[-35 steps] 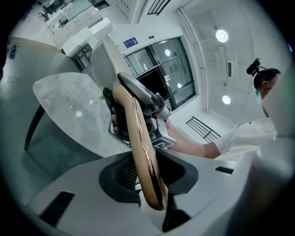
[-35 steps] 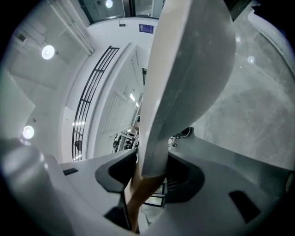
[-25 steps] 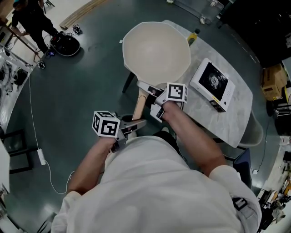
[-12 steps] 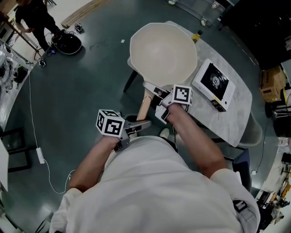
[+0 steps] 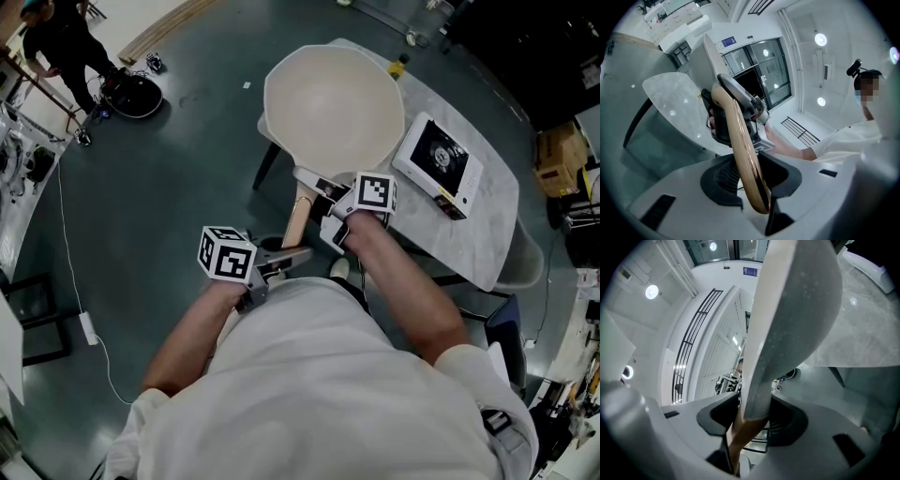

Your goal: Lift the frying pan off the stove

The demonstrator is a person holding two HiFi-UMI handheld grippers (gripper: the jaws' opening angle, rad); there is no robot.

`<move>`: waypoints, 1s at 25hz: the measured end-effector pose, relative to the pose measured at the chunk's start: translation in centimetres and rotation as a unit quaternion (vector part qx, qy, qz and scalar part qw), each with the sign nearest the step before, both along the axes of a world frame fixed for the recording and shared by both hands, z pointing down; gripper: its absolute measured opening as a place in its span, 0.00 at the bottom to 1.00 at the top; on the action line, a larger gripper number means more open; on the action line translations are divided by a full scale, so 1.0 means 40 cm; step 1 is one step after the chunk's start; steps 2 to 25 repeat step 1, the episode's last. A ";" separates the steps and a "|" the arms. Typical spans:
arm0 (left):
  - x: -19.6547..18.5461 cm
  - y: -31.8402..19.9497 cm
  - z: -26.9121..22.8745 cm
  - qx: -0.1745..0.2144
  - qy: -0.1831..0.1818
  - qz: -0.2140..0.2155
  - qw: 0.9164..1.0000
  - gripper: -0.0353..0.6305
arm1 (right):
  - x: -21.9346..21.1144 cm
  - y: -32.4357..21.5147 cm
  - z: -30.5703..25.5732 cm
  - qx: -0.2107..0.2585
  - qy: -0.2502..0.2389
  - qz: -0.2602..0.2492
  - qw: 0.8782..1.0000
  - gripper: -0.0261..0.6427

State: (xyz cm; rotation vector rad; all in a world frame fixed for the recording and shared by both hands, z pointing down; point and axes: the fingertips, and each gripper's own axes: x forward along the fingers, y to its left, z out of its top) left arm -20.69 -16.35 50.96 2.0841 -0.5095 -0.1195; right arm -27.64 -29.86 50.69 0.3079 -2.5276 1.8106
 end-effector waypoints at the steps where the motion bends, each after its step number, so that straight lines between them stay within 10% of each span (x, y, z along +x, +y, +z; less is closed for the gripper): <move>1: 0.000 0.001 0.000 0.000 0.000 0.000 1.000 0.24 | 0.001 0.001 0.000 0.000 0.001 0.000 1.000 0.32; 25: 0.000 0.001 0.000 0.000 0.000 0.000 1.000 0.24 | 0.001 0.001 0.000 0.000 0.001 0.000 1.000 0.32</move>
